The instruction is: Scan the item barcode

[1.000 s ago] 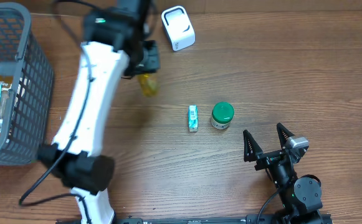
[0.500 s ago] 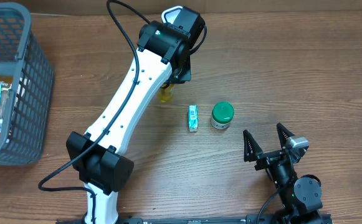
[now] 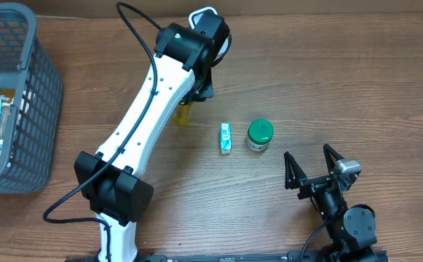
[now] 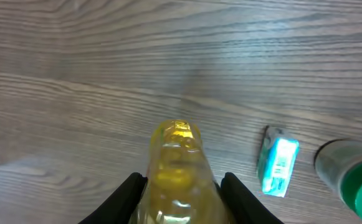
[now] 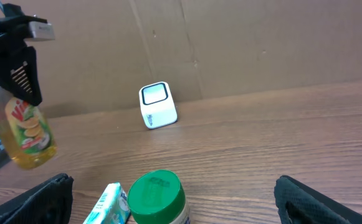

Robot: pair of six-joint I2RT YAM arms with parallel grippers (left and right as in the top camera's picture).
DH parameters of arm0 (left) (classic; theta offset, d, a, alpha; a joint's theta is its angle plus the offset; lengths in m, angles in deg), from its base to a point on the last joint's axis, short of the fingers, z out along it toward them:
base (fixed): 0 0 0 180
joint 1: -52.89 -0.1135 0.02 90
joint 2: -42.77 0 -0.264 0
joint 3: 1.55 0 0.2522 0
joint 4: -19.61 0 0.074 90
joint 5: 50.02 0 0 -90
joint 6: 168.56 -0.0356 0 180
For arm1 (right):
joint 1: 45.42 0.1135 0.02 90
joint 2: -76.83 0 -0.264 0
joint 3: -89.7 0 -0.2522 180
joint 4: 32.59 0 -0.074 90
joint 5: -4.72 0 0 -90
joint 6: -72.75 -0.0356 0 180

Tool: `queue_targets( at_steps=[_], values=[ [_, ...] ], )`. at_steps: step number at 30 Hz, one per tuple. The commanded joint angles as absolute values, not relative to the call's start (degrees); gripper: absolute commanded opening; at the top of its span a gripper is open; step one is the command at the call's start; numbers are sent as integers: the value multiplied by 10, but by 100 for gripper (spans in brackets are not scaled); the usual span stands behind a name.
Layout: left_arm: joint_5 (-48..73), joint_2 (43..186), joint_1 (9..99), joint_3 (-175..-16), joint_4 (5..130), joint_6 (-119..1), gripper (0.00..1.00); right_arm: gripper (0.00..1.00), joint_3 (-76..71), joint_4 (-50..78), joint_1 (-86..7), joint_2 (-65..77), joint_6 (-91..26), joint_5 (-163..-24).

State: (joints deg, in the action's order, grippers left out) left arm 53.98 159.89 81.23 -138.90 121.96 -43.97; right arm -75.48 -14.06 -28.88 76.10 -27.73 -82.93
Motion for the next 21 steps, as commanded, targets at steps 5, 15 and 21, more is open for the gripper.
queue_targets(
  at_steps=[5, 15, 21],
  values=[
    [534, 1555, 805, -1373, 1218, -438, 26, 100, -761, -142, -291, 766, -277, -830],
    [508, 1432, 799, -1193, 1114, -436, 21, 100, -761, -142, -291, 766, -277, -830],
    [418, 1389, 776, -1030, 981, -422, 25, 100, -761, -142, -291, 766, -277, -830]
  ],
)
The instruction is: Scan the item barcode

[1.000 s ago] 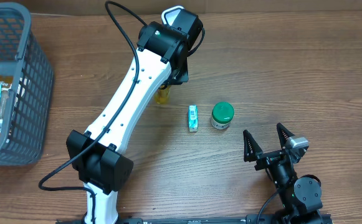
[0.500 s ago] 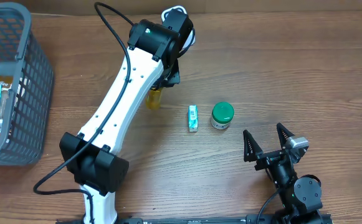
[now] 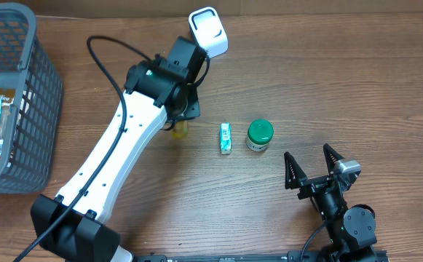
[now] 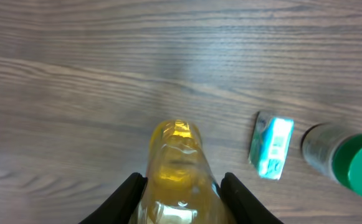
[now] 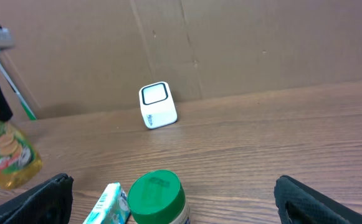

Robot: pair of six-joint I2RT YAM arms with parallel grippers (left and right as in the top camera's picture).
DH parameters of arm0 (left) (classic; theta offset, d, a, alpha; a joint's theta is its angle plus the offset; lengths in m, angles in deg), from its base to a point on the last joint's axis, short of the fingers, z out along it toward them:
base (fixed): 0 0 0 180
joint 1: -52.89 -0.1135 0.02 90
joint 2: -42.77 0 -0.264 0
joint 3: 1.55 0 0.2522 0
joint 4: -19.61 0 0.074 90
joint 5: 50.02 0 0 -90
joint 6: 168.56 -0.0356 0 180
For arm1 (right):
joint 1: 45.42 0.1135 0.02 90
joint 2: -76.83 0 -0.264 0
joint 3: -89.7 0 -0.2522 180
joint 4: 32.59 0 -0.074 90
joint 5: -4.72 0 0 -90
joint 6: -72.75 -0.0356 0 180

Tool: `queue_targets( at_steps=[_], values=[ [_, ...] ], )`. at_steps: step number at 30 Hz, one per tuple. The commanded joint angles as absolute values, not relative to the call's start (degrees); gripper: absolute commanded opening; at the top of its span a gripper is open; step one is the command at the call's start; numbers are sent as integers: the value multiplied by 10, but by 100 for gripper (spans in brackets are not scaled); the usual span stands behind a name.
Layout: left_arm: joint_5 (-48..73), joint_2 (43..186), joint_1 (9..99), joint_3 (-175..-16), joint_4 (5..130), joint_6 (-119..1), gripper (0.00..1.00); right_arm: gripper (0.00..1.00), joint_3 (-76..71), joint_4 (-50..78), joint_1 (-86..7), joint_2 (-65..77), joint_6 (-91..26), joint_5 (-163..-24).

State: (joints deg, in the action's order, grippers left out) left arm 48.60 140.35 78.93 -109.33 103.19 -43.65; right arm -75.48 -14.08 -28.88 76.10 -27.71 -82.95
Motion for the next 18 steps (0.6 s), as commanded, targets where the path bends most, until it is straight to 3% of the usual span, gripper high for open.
queue_targets(
  at_steps=[1, 7, 18],
  values=[
    [412, 1390, 777, -1016, 965, -422, 26, 100, -761, -142, -291, 766, -277, -830],
    [498, 1390, 811, -970, 903, -397, 35, 100, -761, -142, -291, 766, -277, -830],
    [519, 1421, 823, -948, 892, -356, 42, 100, -761, -142, -291, 766, -277, -830]
  ],
)
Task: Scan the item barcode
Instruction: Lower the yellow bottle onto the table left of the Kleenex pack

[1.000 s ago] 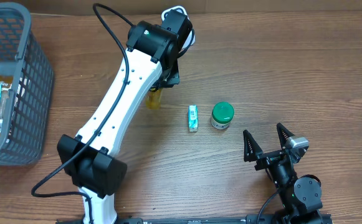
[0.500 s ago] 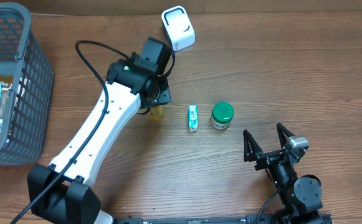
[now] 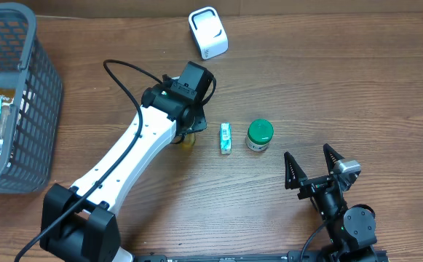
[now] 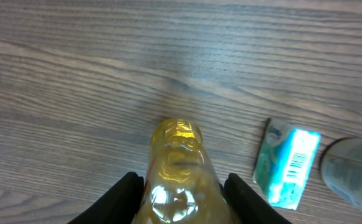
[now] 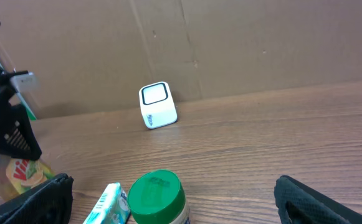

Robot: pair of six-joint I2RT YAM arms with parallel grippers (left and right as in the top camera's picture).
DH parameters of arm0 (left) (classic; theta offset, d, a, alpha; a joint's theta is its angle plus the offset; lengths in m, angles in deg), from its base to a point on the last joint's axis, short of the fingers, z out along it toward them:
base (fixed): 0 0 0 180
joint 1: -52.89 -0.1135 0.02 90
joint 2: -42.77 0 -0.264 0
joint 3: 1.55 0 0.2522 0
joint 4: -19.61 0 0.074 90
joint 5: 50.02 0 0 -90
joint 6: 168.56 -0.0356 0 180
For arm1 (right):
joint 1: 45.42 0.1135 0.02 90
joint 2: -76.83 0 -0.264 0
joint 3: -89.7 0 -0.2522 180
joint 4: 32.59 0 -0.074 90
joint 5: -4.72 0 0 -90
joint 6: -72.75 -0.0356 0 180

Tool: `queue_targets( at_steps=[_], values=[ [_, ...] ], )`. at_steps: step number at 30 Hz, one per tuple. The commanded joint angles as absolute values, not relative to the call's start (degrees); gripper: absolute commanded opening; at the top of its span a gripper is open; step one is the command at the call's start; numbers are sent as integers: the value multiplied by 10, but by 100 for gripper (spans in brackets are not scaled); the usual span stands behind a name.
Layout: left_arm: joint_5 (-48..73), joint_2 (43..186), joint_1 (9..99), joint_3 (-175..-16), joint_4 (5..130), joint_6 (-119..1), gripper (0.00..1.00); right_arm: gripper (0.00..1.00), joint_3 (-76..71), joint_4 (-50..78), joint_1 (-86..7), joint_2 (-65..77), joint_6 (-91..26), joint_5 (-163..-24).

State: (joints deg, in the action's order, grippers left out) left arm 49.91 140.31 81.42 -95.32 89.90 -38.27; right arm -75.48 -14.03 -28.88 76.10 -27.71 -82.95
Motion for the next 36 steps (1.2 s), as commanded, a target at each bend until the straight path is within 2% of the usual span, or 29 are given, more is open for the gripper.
queue_targets(
  at_steps=[1, 9, 14, 19, 26, 28, 34, 36],
  values=[
    [517, 1424, 823, -948, 891, -356, 42, 100, -761, -142, -291, 766, -277, -830],
    [504, 1456, 829, -948, 877, -357, 45, 100, -761, -142, -291, 766, -277, -830],
    [495, 1463, 829, -948, 877, -357, 61, 100, -761, -142, -291, 766, -277, -830],
    [476, 1463, 829, -948, 877, -361, 82, 100, -761, -142, -291, 766, -277, -830],
    [479, 1460, 818, -989, 890, -401, 98, 100, -761, -142, -291, 766, -277, -830],
    [481, 1460, 804, -1043, 913, -433, 99, 100, -761, -142, -291, 766, -277, -830],
    [488, 1460, 736, -1263, 1007, -550, 93, 100, -761, -142, -291, 766, -277, -830],
    [537, 1460, 693, -1362, 1041, -568, 93, 100, -761, -142, -291, 766, -277, -830]
  ],
)
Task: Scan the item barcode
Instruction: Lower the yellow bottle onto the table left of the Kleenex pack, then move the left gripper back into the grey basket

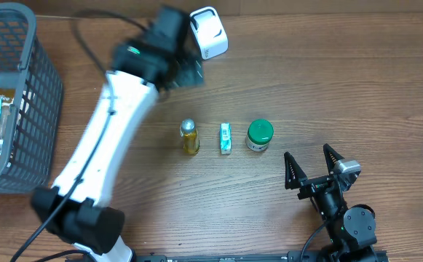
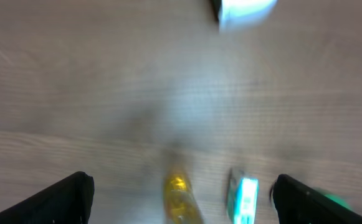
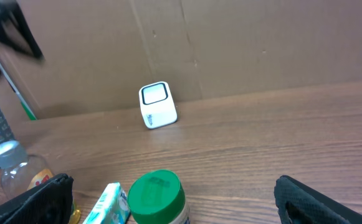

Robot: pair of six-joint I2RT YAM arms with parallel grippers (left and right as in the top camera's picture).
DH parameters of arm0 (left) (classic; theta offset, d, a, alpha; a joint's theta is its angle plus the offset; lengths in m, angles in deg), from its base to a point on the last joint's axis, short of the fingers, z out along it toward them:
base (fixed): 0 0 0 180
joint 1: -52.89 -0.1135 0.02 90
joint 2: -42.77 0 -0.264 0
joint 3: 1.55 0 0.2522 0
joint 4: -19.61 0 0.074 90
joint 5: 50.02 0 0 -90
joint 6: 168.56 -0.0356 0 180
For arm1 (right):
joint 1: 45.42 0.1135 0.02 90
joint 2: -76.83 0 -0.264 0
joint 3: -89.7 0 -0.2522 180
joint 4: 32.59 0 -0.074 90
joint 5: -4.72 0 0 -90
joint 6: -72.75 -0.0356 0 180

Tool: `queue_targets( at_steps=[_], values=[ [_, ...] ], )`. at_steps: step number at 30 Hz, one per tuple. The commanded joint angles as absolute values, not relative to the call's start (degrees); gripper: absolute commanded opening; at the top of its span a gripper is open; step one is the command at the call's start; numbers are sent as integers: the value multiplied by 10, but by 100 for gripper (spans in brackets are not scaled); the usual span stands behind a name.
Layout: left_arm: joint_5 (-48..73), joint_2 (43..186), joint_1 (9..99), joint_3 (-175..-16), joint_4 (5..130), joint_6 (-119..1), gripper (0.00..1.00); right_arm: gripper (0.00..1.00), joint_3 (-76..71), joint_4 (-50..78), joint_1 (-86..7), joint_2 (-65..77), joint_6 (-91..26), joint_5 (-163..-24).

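A small yellow bottle (image 1: pixel 189 137) with a silver cap stands upright on the wooden table, free of any gripper. To its right lie a teal box (image 1: pixel 226 137) and a green-lidded jar (image 1: pixel 259 135). The white scanner (image 1: pixel 209 33) sits at the table's far edge. My left gripper (image 1: pixel 183 70) hangs open and empty, raised between the bottle and the scanner; its wrist view is blurred, with the bottle (image 2: pixel 179 200) far below. My right gripper (image 1: pixel 313 170) rests open near the front edge, right of the jar (image 3: pixel 159 199).
A dark mesh basket (image 1: pixel 33 109) holding several packets stands at the left edge. A cardboard wall (image 3: pixel 230 43) rises behind the scanner (image 3: pixel 157 104). The left arm's white links stretch from the front left across the table.
My left gripper was shut on the yellow bottle at the table beside the teal box. It has let go and now hangs open higher up, toward the scanner. The bottle stands alone.
My left gripper held the bottle above the table near the scanner. Then it held it further forward and left, then low beside the teal box. Now the bottle stands in line with the box and jar. The right arm has stayed still.
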State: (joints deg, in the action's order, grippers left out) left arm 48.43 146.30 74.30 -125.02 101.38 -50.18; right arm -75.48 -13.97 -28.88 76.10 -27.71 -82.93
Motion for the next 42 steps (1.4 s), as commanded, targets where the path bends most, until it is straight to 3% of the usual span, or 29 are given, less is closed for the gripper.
queue_targets(
  at_steps=[1, 7, 13, 21, 42],
  values=[
    [555, 1460, 675, -1394, 1051, -575, 99, 100, -761, -142, -291, 766, -277, -830],
    [572, 1460, 562, -1501, 1067, -706, 100, 100, -761, -142, -291, 766, -277, -830],
    [548, 1462, 372, -1507, 1068, -722, 100, 100, -761, -142, -291, 766, -277, -830],
    [533, 1478, 245, -1493, 1059, -756, 99, 100, -761, -142, -291, 766, -277, -830],
    [543, 1656, 198, -1447, 1071, -814, 99, 100, -761, -142, -291, 766, -277, -830]
  ],
)
